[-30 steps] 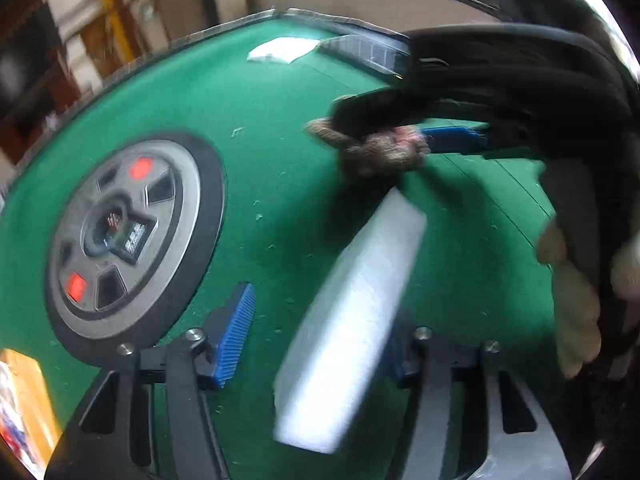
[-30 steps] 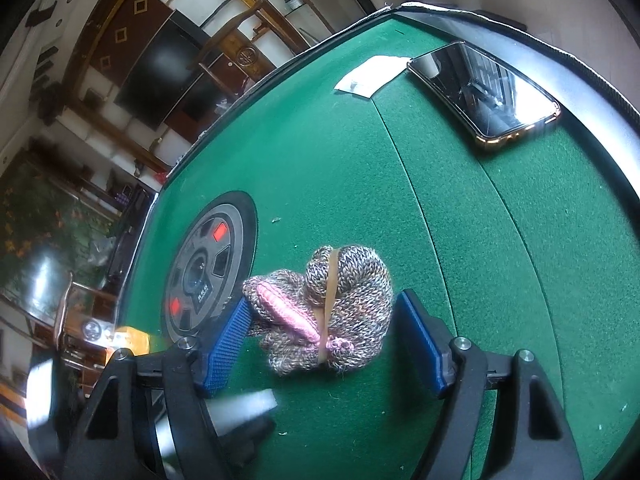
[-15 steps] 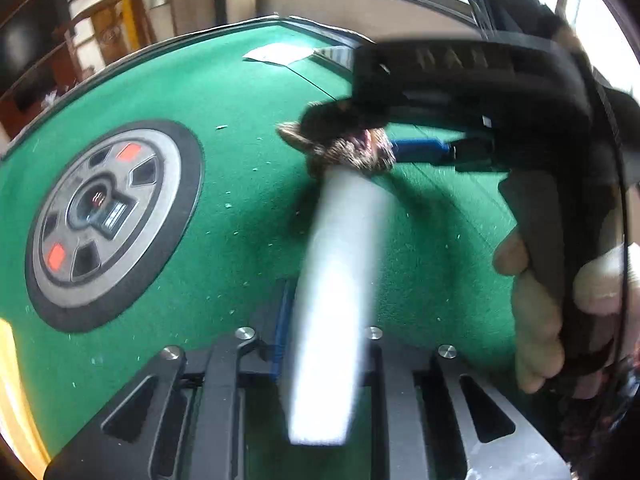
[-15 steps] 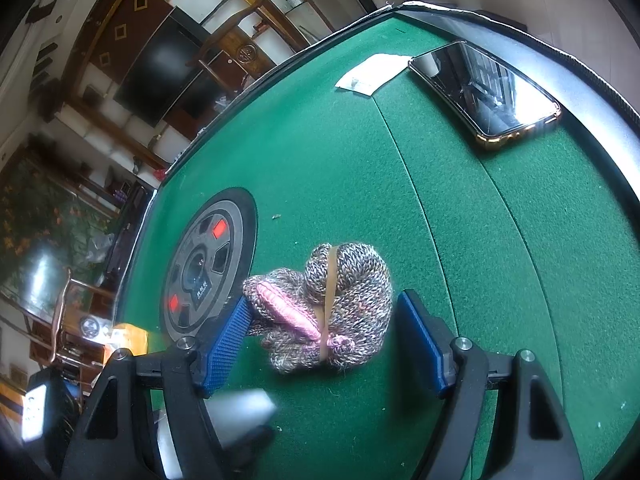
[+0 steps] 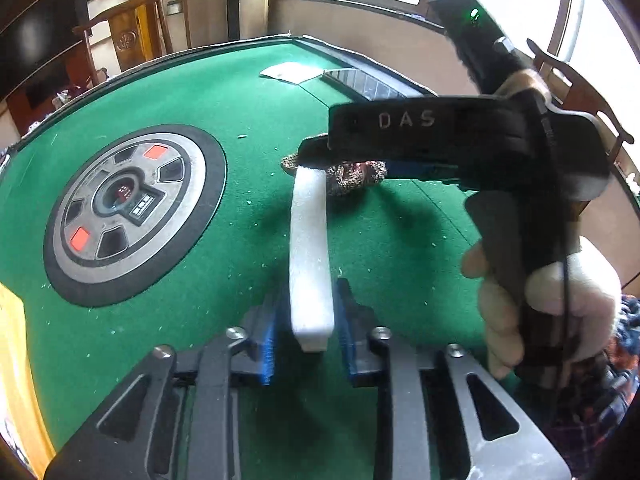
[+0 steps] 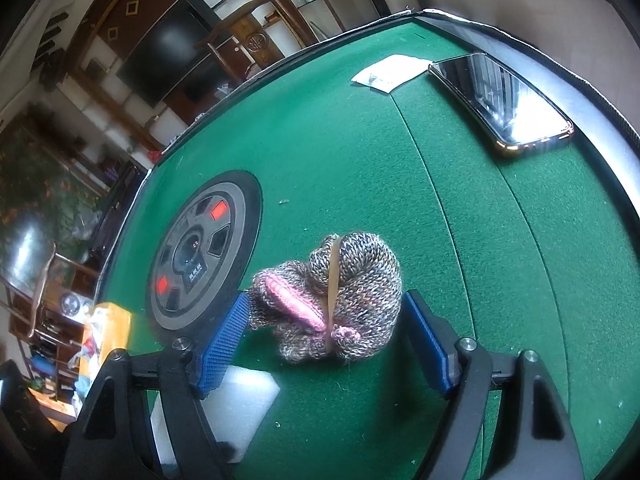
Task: Organize soft objects
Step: 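Lift the foam block with the left tool while the right tool regrips the beanie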
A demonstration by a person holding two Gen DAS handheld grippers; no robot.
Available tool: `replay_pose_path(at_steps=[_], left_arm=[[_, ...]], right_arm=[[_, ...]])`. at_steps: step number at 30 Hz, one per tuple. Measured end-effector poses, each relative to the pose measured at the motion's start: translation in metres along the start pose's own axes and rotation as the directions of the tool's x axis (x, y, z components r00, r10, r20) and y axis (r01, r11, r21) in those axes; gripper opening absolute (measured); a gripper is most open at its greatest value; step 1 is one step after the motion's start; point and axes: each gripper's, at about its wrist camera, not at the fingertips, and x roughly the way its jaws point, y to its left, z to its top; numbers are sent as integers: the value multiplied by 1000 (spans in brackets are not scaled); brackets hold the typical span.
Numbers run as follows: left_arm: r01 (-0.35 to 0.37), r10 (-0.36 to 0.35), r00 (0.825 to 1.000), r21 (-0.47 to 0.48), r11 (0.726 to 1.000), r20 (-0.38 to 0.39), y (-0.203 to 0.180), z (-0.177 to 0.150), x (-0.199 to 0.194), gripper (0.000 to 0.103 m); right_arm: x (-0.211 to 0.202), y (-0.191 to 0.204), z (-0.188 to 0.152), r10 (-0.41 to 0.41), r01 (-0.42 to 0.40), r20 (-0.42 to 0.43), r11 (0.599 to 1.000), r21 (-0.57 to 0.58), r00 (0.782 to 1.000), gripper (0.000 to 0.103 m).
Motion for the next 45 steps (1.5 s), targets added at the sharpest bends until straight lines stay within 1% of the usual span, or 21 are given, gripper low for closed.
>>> replay_pose_path(at_steps=[4,7,8,9,10,11,20,21,23,24,33,34,35,36,38,40,41,42,43,44,45], left_arm=[[-37,37,999,1,999,1,-4,4,13,27],[-49,49,999,-39,998,1,1,9,22,27],[-41,41,999,-55,998,-1,2,9,22,25],[-25,25,1000,-80,996,-4,5,8,23,15],[-20,20,1000,-94,995,-2,5,6,21,11],[-16,16,1000,-101,995,-2,7,5,20,11],[30,-13,993,-139,990,120,12,-7,-37,12],[37,-19,992,-145,989,129,13,-8,-40,12],[53,-30,989,-162,985,144,16,-15,-52,12],[58,-33,988,-171,984,149,17,-19,-58,12],[57,-12,985,-267,962,170,47,-53,-88,12],[61,-13,985,-278,958,171,49,-57,-92,12],[65,-15,985,-290,955,171,53,-62,-95,12],[68,-16,985,-300,952,173,56,-67,-98,12],[68,-11,983,-311,948,181,62,-76,-108,12],[68,-6,982,-322,944,189,67,-85,-116,12],[69,-4,981,-328,942,193,70,-90,-119,12],[70,-2,980,-339,938,198,74,-95,-122,12],[72,-1,979,-348,935,202,77,-99,-124,12],[76,-1,978,-358,931,206,81,-102,-126,12],[82,-1,977,-371,925,213,86,-106,-128,12]], right_arm=[[0,-1,0,2,-2,-4,1000,5,1000,73],[0,1,-1,-5,5,-10,1000,0,1000,73],[0,1,-1,-8,8,-12,1000,-3,1000,73],[0,1,-1,-11,11,-13,1000,-5,1000,73],[0,2,-2,-14,14,-13,1000,-6,1000,73],[0,3,-2,-18,18,-14,1000,-10,1000,73],[3,16,-8,-73,74,8,993,-92,997,72],[1,19,-9,-72,74,18,992,-103,997,71],[-3,21,-9,-74,78,38,990,-116,997,59],[-4,21,-9,-75,80,46,990,-117,996,56],[-14,22,-11,-44,54,104,994,-98,994,43],[-16,23,-12,-40,51,115,994,-96,993,37],[-17,23,-12,-40,52,122,994,-96,992,26],[-18,24,-13,-40,53,128,994,-97,991,23],[-20,26,-15,-35,49,145,994,-96,989,23],[-21,28,-18,-22,39,161,993,-108,987,23],[-21,28,-19,-26,45,165,993,-112,986,30],[-18,28,-20,-47,66,167,991,-114,985,39],[-15,27,-20,-69,88,167,990,-109,984,62],[-13,26,-20,-80,98,171,990,-104,982,74],[-13,25,-19,-80,99,176,990,-101,981,74]])
